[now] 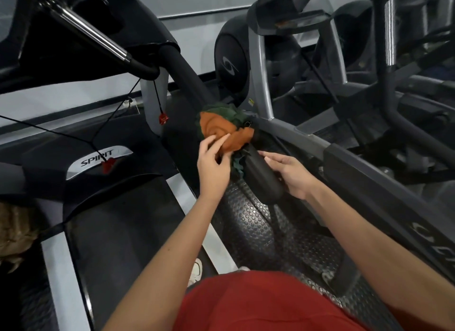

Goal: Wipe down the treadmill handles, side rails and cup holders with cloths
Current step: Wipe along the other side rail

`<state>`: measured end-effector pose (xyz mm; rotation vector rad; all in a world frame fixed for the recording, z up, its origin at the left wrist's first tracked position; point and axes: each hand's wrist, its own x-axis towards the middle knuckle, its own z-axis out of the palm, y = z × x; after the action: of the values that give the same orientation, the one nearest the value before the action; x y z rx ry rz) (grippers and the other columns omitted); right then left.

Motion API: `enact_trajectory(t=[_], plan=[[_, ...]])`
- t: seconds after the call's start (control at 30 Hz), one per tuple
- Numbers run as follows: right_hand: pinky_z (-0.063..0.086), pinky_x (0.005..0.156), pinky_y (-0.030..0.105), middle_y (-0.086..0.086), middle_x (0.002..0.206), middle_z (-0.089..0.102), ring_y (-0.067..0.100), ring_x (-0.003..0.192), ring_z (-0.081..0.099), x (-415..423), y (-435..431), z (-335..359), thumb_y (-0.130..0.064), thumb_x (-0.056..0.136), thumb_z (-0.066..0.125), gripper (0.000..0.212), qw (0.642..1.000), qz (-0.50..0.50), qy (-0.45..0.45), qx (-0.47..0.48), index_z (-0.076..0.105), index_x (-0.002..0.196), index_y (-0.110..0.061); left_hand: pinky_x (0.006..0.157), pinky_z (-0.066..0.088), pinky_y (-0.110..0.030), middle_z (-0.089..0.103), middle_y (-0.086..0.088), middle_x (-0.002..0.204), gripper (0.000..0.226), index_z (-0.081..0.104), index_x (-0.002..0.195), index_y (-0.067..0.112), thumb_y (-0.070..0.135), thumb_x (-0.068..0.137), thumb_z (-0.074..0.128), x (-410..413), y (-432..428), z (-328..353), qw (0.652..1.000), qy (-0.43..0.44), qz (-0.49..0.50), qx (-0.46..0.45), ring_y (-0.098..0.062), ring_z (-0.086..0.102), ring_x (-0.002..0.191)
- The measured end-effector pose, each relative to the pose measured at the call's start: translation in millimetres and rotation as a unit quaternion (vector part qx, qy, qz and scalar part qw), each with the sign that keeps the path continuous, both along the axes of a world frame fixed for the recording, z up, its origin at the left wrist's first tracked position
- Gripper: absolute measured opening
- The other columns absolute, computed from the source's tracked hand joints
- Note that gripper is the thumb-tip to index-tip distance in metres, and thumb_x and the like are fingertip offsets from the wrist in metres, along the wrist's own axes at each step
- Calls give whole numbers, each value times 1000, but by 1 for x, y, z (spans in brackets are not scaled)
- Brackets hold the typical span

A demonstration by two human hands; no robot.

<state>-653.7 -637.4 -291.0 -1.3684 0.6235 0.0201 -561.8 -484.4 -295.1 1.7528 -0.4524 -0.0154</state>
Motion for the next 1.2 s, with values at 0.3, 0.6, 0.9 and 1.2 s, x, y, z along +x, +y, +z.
enact_trajectory(t=[0.3,0.6,0.9,1.2], plan=[[56,62,24,6,69,71,16,61,67,1,4,2,-5,91,38,24,996,-37,-34,77,61,90,-1,99,23,-5,47,1,122,32,70,108,26,26,77,59,-55,9,-20,983,-122,-130,34,-14,42,111],[50,80,26,-4,95,72,10,87,64,0,-2,-3,-18,94,49,22,1000,-5,-2,0,66,104,-28,96,30,-1,47,-6,127,40,60,122,10,-4,84,59,7,-4,-8,999,32,2,-18,-16,45,122],[55,66,34,11,73,71,24,68,67,-1,-1,-3,0,80,58,11,999,-22,-47,-1,65,88,-1,98,30,-5,41,9,124,41,67,110,14,17,70,71,-58,4,-12,997,-26,-62,-23,-5,43,116],[50,77,22,-5,91,73,7,81,66,0,0,-1,-15,93,50,22,1000,-6,-8,30,66,105,-24,94,25,2,49,-4,125,31,68,112,9,10,81,69,13,-8,13,999,-11,12,31,-5,43,113]])
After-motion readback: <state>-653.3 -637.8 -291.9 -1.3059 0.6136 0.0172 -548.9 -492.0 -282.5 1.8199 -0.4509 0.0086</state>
